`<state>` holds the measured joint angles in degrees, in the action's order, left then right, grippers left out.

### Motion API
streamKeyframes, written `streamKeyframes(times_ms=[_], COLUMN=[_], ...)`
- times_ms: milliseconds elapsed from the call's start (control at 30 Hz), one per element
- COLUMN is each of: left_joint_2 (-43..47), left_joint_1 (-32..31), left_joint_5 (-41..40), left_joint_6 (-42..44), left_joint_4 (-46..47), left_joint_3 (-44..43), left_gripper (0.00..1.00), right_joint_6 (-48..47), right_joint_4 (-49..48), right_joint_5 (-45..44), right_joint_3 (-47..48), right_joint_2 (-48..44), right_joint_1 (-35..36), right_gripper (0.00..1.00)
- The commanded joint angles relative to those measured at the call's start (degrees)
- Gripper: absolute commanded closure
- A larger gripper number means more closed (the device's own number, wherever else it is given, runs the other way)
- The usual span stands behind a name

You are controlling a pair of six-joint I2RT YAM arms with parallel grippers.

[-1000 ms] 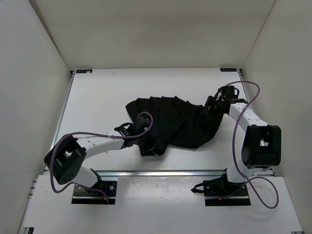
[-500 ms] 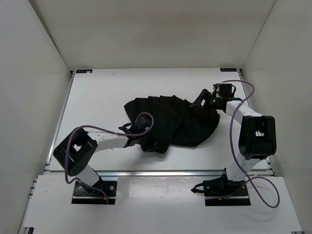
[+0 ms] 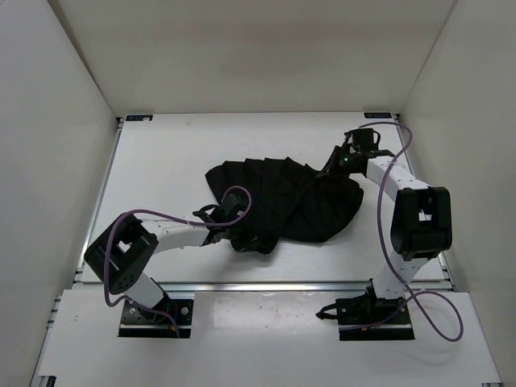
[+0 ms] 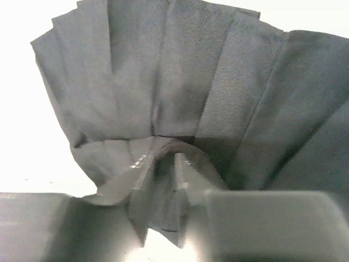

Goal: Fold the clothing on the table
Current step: Flatten the skirt out

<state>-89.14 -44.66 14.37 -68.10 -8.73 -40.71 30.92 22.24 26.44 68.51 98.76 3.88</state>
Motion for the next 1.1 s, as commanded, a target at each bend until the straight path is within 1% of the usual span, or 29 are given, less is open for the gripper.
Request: streamKeyframes(times_ms=[0, 33, 100, 133, 200, 233, 267, 300, 367, 433, 467, 533, 600, 667, 733, 767, 833, 967, 1067], left_joint_2=[4.0, 4.7, 6.9, 7.6, 9.7, 10.8, 10.9, 10.6, 9.6, 6.5, 6.0, 5.0, 6.1, 8.9, 11.5, 12.8, 15.0, 13.5, 10.4], left_joint_1=[1.5, 2.4, 5.0, 8.1, 12.8, 16.3, 20.0, 21.7, 27.1, 28.7, 29.7, 29.6, 29.5, 29.5, 30.1, 30.8, 31.4, 31.2, 31.2], left_joint_5=[-0.7, -0.1, 0.6, 0.7, 1.0, 1.1, 1.9, 3.1, 6.2, 7.3, 8.2, 9.3, 10.8, 10.3, 10.5, 10.9, 11.3, 11.8, 14.0], left_joint_6=[0.2, 1.0, 1.9, 4.0, 7.6, 9.9, 12.2, 13.7, 15.2, 16.8, 17.3, 16.9, 15.4, 13.7, 12.2, 11.8, 11.0, 11.5, 10.3], left_joint_4=[0.7, 0.6, -2.0, -3.0, -8.8, -10.2, -13.1, -14.9, -17.8, -23.5, -24.9, -27.0, -26.5, -24.9, -24.0, -23.4, -22.8, -22.8, -19.2], left_joint_3=[1.9, 1.9, 1.0, 0.2, -5.0, -9.3, -14.0, -16.8, -25.4, -38.6, -44.1, -49.9, -52.0, -51.7, -50.5, -49.7, -48.5, -47.1, -45.3], left_gripper=[1.0, 1.0, 1.0, 1.0, 1.0, 1.0, 1.0, 1.0, 1.0, 1.0, 1.0, 1.0, 1.0, 1.0, 1.0, 1.0, 1.0, 1.0, 1.0], right_joint_6=[-3.9, -4.5, -5.8, -6.7, -8.3, -9.0, -10.0, -11.2, -11.7, -11.1, -11.5, -12.3, -14.2, -15.0, -13.7, -13.6, -13.1, -13.9, -13.6], right_joint_4=[8.2, 9.3, 11.8, 12.2, 13.8, 14.4, 15.4, 16.3, 17.8, 18.8, 19.2, 20.3, 20.2, 20.2, 19.1, 17.9, 18.9, 24.3, 24.0], right_joint_5=[-3.5, -4.1, -5.2, -5.4, -4.6, -4.1, -3.4, -2.8, -1.9, -1.6, -1.8, -3.1, -4.1, -3.9, -2.6, 0.0, 1.7, 4.5, 7.0], right_joint_3=[3.2, 3.3, 3.1, 3.3, 6.2, 7.4, 10.6, 13.9, 20.1, 27.5, 29.3, 34.6, 36.1, 35.7, 33.1, 32.0, 32.2, 36.9, 38.4], right_joint_2=[0.9, 0.8, -3.1, -4.5, -8.4, -8.9, -9.6, -10.3, -11.2, -12.2, -12.8, -14.4, -16.6, -20.4, -24.0, -25.9, -27.8, -21.8, -15.6], right_joint_1=[1.6, 2.2, 2.4, 2.4, 1.3, 0.5, -0.2, -0.2, -1.7, -2.2, -2.3, -1.0, 1.5, 2.5, 1.7, 1.0, 0.3, 0.9, 1.7], right_gripper=[1.0, 1.0, 1.0, 1.0, 1.0, 1.0, 1.0, 1.0, 1.0, 1.0, 1.0, 1.0, 1.0, 1.0, 1.0, 1.0, 1.0, 1.0, 1.0])
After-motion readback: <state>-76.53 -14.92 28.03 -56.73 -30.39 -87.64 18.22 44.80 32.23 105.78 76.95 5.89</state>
